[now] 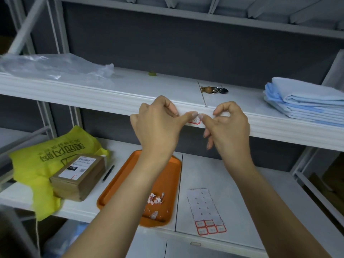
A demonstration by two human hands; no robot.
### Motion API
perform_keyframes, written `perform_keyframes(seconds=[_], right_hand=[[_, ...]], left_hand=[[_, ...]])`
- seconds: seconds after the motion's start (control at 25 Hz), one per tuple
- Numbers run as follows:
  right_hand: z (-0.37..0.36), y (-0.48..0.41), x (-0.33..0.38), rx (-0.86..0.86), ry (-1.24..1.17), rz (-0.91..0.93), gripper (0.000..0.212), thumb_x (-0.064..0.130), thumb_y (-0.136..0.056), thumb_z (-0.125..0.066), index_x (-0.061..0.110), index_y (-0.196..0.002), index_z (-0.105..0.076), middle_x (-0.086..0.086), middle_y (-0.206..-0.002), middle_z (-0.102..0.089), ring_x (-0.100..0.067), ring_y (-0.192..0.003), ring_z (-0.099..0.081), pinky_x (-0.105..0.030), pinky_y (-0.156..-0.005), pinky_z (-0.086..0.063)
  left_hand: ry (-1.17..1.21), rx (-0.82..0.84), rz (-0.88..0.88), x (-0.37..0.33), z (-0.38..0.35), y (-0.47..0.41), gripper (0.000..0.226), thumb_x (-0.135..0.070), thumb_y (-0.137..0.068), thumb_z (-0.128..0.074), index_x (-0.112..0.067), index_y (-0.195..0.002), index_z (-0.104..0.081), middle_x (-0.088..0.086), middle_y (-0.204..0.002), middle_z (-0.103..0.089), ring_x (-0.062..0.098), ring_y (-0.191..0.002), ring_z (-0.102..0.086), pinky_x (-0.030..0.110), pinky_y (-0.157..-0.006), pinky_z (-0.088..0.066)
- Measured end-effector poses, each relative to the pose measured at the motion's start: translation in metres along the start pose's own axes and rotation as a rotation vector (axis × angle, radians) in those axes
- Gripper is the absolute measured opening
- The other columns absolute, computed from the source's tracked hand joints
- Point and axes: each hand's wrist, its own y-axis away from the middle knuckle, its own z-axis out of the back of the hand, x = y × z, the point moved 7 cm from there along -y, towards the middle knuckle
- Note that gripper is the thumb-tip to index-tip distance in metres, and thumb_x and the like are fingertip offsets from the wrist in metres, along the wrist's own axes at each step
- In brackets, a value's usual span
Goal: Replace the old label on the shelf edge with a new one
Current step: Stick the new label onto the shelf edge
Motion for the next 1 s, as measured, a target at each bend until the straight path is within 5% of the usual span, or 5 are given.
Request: perform_keyframes(seconds=[0.64,1.0], right_hand=[[0.000,0.006,-0.010,-0.027,0.098,0.054,0.032,0.025,-0.083,-0.074,0.028,-0.084,-0.043,0.004,-0.058,-0.063,-0.003,-0.037,-0.054,-0.013,-0.034,-0.038],[0.004,0.026,-0.047,-0.109,0.259,0.160,0.023,0.024,-0.086,-0.069,0.024,-0.087,-0.046,0.006,-0.066,-0.058,-0.010,-0.056,-0.060,-0.036,-0.053,-0.055]], left_hand=[[0.101,0.011,0.051,0.028,0.004,0.008,0.039,-0.064,-0.071,-0.072,-0.028,-0.069,-0.056,-0.012,-0.068,-0.063,0.003,-0.072,-0.061,0.028,-0.082,-0.022],[0.017,0.070,-0.011,0.037,-0.010,0.033,0.031,-0.057,-0.084,-0.063,-0.029,-0.072,-0.058,-0.016,-0.073,-0.060,0.011,-0.087,-0.057,0.028,-0.080,-0.025]])
